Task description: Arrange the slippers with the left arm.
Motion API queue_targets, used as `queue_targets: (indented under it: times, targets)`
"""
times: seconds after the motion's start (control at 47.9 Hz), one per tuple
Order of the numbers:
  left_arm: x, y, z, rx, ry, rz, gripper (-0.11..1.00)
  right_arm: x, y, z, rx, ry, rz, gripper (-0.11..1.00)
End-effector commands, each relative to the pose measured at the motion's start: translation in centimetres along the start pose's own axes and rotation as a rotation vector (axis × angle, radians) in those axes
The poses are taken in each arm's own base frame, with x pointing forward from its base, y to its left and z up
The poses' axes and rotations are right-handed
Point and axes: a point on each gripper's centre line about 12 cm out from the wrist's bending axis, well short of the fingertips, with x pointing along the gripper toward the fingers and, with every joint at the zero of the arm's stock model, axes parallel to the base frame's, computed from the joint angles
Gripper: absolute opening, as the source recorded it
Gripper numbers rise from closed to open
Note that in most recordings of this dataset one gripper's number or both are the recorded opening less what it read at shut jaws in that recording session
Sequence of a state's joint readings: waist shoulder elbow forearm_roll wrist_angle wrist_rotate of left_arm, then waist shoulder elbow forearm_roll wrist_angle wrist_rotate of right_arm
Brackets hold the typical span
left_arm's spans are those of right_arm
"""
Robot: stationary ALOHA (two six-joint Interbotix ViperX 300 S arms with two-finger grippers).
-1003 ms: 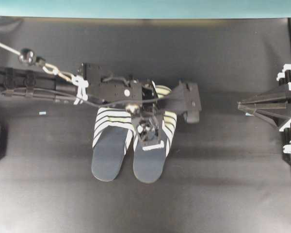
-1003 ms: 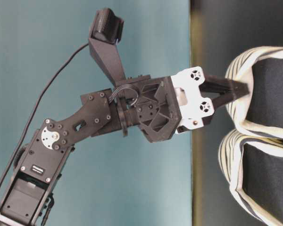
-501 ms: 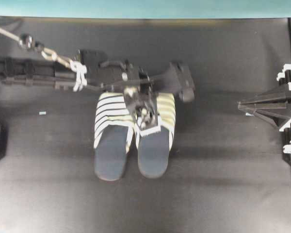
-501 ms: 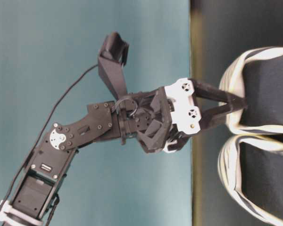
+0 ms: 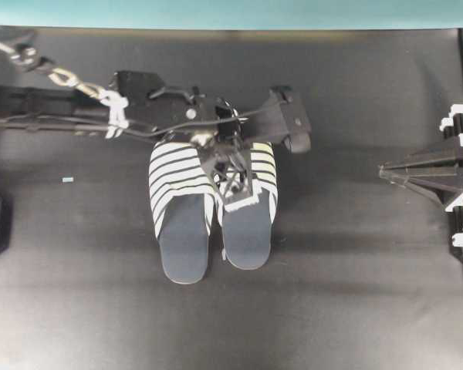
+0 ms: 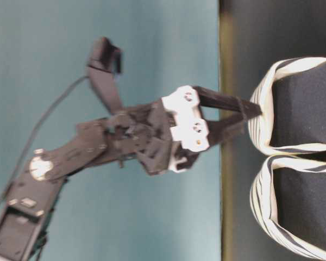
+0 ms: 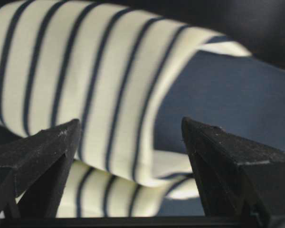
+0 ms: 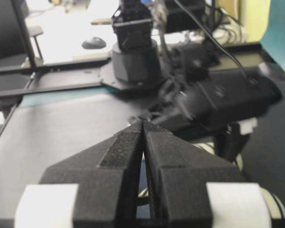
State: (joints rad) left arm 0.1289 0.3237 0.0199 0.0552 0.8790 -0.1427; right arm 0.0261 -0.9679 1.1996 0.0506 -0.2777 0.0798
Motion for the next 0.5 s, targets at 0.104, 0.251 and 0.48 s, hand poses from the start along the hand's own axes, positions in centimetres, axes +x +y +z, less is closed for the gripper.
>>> queue_targets:
  times: [0.104,0.251,0.48]
  targets:
    - [-5.5,-2.0,1.2,0.044,-0.128,-0.03,0.82,0.1,0.1,0.2,0.008,-0.009,0.003,0.0]
    - [-10.0,-2.9,1.0,0.099,-0.214,-0.048,0.82,0.1,0.1,0.2,0.008,-0.007,0.003,0.0]
    - [-14.7,-3.3,-2.5,0.145,-0.272,-0.068,0.82,0.1,0.1,0.2,0.008,-0.006,0.003,0.0]
